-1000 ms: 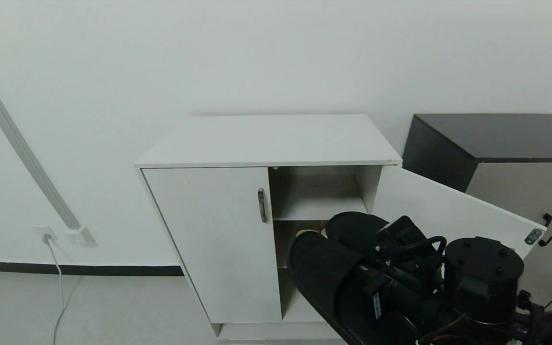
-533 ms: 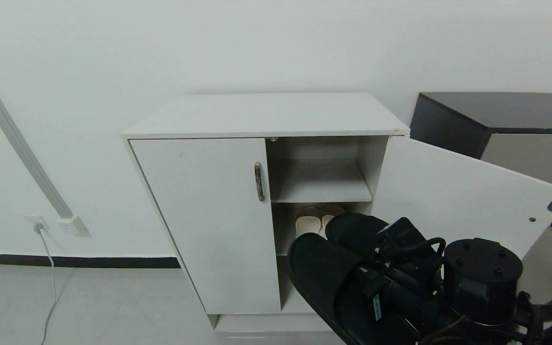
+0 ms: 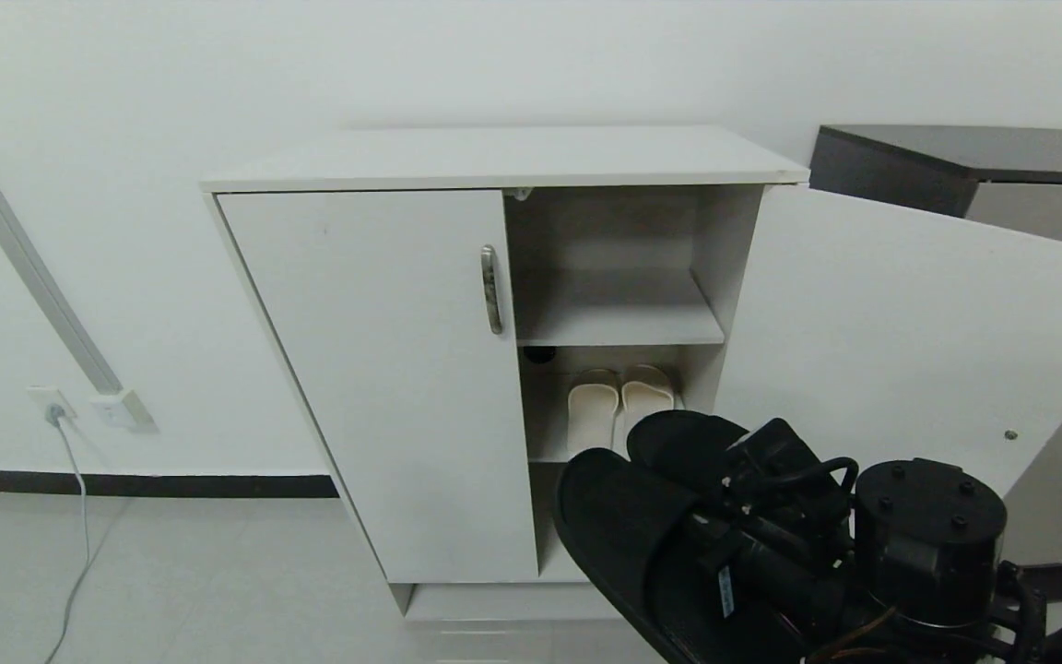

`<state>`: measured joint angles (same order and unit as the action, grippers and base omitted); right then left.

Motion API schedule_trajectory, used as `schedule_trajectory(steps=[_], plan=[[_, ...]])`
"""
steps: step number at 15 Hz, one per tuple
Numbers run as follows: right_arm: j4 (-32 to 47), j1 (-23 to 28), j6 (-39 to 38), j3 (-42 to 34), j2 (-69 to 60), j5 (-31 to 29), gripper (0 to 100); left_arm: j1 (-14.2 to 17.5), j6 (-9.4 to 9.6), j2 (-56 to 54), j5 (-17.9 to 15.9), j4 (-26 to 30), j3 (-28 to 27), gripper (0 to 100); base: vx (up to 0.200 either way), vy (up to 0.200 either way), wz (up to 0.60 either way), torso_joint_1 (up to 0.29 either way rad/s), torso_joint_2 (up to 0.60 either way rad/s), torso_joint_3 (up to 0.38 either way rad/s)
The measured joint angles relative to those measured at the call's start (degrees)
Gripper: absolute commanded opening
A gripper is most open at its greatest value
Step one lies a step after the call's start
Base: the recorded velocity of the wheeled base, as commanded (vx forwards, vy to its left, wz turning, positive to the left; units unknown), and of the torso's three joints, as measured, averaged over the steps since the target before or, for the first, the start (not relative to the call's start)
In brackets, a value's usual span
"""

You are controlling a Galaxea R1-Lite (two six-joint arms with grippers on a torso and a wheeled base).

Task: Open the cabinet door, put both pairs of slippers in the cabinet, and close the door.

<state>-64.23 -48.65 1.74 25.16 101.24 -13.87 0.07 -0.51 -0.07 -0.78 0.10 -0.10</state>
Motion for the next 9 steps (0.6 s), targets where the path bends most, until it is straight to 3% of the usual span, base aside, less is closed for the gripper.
schedule_trajectory(steps=[3,9], plan=[[0.0,-0.07,0.0,-0.09,0.24,-0.06,0,-0.02,0.0,0.0,0.0,0.0,0.0,0,0.0,0.0,0.0,-0.019,0.4,0.382],[-0.01,-0.05,0.11,-0.24,0.63,-0.11,0,0.0,0.0,0.0,0.0,-0.02,0.0,0,0.0,0.0,0.0,0.001,0.01,0.012]])
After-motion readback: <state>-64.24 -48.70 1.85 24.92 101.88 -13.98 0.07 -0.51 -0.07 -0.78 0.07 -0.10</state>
